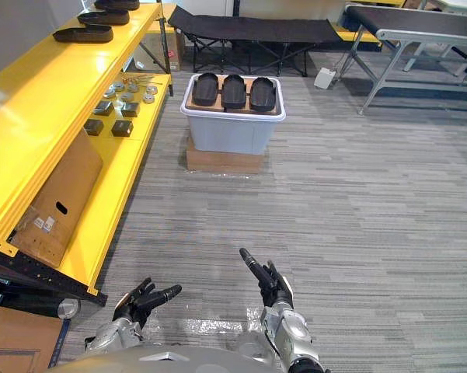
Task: Walk over and take three plastic housings, then place them on the shelf
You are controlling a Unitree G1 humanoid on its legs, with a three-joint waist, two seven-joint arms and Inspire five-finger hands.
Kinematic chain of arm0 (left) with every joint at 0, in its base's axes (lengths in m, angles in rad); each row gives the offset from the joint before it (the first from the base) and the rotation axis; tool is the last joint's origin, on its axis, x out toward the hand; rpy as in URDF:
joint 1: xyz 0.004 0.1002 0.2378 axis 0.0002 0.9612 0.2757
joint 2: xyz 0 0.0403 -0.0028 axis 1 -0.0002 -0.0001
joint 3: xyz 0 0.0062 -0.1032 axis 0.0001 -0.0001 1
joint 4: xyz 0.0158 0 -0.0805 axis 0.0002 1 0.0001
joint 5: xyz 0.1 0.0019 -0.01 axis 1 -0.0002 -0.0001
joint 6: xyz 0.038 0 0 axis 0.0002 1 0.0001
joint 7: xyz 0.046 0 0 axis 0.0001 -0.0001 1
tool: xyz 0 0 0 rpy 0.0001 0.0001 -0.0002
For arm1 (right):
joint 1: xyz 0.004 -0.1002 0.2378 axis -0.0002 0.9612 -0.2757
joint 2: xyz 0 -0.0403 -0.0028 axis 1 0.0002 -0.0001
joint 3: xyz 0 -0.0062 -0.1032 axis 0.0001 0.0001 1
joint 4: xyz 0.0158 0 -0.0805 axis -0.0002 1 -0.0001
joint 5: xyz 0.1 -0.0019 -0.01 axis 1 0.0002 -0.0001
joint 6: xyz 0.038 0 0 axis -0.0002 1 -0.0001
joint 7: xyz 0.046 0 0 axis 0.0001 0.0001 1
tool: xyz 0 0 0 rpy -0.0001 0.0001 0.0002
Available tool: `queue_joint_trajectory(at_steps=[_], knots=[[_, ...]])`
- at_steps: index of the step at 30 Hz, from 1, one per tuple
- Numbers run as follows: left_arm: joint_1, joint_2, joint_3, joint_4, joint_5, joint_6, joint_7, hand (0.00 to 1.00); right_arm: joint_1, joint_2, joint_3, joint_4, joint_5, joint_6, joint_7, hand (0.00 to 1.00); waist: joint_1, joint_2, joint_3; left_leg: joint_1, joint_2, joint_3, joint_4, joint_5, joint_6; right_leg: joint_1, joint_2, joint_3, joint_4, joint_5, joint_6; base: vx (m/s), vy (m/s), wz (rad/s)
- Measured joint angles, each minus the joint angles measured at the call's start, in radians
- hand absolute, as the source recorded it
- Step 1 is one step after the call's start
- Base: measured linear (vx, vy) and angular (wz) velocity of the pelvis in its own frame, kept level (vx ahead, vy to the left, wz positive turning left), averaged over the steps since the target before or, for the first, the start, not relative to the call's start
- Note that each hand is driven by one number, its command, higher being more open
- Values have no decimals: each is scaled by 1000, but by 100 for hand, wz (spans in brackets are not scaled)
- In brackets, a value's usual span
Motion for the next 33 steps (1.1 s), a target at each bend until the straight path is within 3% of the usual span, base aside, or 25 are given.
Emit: queue_joint_trajectory(at_steps=[3, 5, 6, 7, 9, 10, 11, 12, 13, 14, 15, 18, 19, 20, 22, 23, 24, 25, 26, 27, 28, 29, 31, 33], knots=[[20, 24, 5, 1, -1, 5, 18, 100, 24, 20, 2, 0, -10, 15, 0, 100, 2, -2, 15, -10, 29, -1, 65, -51, -6, -4, 8, 0, -86, -18, -7, 22, 8, -1], [29, 31, 8, 2, 1, 8, 28, 100, 34, 23, 1, -3, -10, 19, 2, 100, 3, 9, 29, -21, 72, 2, 121, -96, -26, -14, 39, 19, -173, 0, 19, 80, -26, -10], [31, 34, 17, 3, 1, 8, 28, 100, 35, 21, 2, -3, -10, 20, 2, 100, 3, 6, 29, -37, 97, 5, 159, -120, -43, -29, 52, 33, -234, 20, 40, 141, -92, -10], [31, 34, 31, 2, 1, 7, 25, 100, 36, 22, 2, -3, -10, 20, 3, 100, 4, -6, 31, -41, 108, 7, 185, -138, -58, -37, 52, 35, -270, 32, 40, 169, -132, -12], [30, 42, 52, 1, 5, 4, 19, 100, 46, 24, 5, -3, -10, 20, 5, 100, 7, -43, 29, -40, 122, 18, 258, -194, -100, -37, 49, 42, -307, 36, 16, 239, -225, -21], [28, 38, 54, 4, 32, 4, 22, 100, 49, 16, 6, 0, -10, 26, 6, 100, 2, -34, 27, -38, 155, 21, 314, -238, -127, -42, 58, 51, -261, 72, -16, 326, -302, -30], [28, 28, 48, 4, 34, 4, 31, 100, 51, 5, 2, -1, -11, 28, 8, 100, -1, -12, 13, -37, 195, 25, 346, -270, -155, -67, 82, 53, -197, 47, -48, 306, -250, -23], [27, 26, 45, 4, 34, 4, 34, 100, 52, 2, 2, -1, -11, 30, 8, 100, -2, -6, 9, -38, 207, 26, 351, -277, -163, -74, 89, 53, -182, 36, -55, 356, -234, -18], [20, 23, 42, 5, 29, 4, 42, 100, 53, -13, 2, -1, -14, 40, 15, 100, -4, 14, -9, -37, 240, 28, 350, -286, -177, -91, 113, 51, -138, -19, -64, 431, -202, -10], [10, -1, 40, 9, 10, 0, 49, 100, 50, -30, 1, -1, -49, 48, 25, 100, -3, 26, -22, -46, 261, 24, 382, -258, -183, -97, 137, 46, -112, -60, -86, 441, -203, -12], [2, -11, 41, 10, -13, 0, 51, 100, 47, -35, 0, -1, -51, 54, 25, 100, -1, 28, -20, -69, 274, 18, 433, -244, -175, -98, 138, 43, -101, -61, -90, 499, -271, -7], [-10, -48, 44, 10, -87, -7, 60, 100, 47, -64, 4, -1, -64, 71, 46, 100, -13, 63, -14, -235, 376, -49, 804, -153, -176, -6, 190, 18, -188, -71, -107, 321, -176, 5], [-10, -56, 47, 6, -98, -13, 61, 100, 41, -68, 1, -1, -92, 76, 48, 100, -4, 77, -10, -311, 377, -78, 940, -171, -166, 53, 207, 19, -251, -61, -108, 440, -109, -4], [-10, -56, 56, -2, -101, -20, 61, 100, 35, -71, 2, 0, -92, 75, 48, 100, 4, 72, -8, -363, 341, -88, 966, -193, -150, 112, 206, 20, -314, -50, -99, 437, -46, -11], [-7, -58, 71, -18, -104, -29, 63, 100, 23, -71, 5, 1, -103, 62, 48, 100, 18, 63, -2, -415, 275, -87, 877, -202, -132, 180, 199, 25, -392, -35, -84, 355, 4, -16], [-7, -65, 87, -44, -107, -45, 67, 100, 1, -70, 7, 1, -129, 47, 48, 100, 38, 54, 10, -462, 218, -87, 723, -196, -135, 229, 186, 32, -435, -27, -72, 333, 81, -26], [-6, -67, 91, -59, -107, -47, 73, 100, -16, -70, 7, 2, -128, 42, 48, 100, 49, 51, 21, -477, 188, -86, 585, -157, -136, 254, 175, 34, -450, -25, -68, 330, 107, -27], [-5, -70, 91, -67, -107, -47, 76, 100, -29, -75, 7, 2, -128, 33, 45, 100, 54, 58, 29, -475, 167, -90, 414, -60, -137, 278, 175, 35, -466, -25, -61, 314, 162, -21], [9, -78, 92, -76, -107, -48, 78, 100, -40, -87, 12, 1, -128, 23, 43, 100, 57, 77, 32, -476, 162, -92, 273, 70, -152, 300, 189, 42, -484, -31, -38, 334, 218, -27], [26, -92, 91, -78, -105, -56, 77, 100, -47, -99, 28, 1, -128, 13, 42, 100, 61, 109, 32, -478, 186, -103, 222, 203, -133, 329, 217, 54, -496, -54, 8, 341, 240, -7], [0, -89, 106, -68, -95, -57, 81, 100, -59, -78, 42, 9, -126, 14, 28, 100, 61, 85, 45, -472, 159, -100, 254, 177, -27, 358, 191, 51, -495, -67, 23, 333, 229, 3], [-11, -83, 115, -69, -87, -62, 81, 100, -60, -70, 45, 7, -125, 13, 28, 100, 70, 59, 45, -472, 140, -95, 247, 163, -35, 352, 173, 47, -491, -71, 16, 288, 173, 11], [-31, -67, 126, -71, -88, -65, 80, 100, -76, -57, 65, 6, -126, 13, 27, 100, 96, 14, 64, -468, 98, -76, 267, 109, -9, 347, 124, 46, -454, -76, 11, 294, 136, -1], [-29, -65, 143, -72, -86, -61, 81, 100, -78, -55, 78, 13, -125, 12, 26, 100, 102, 8, 66, -443, 72, -71, 287, 69, -11, 344, 87, 63, -390, -53, 50, 271, 141, -1]])
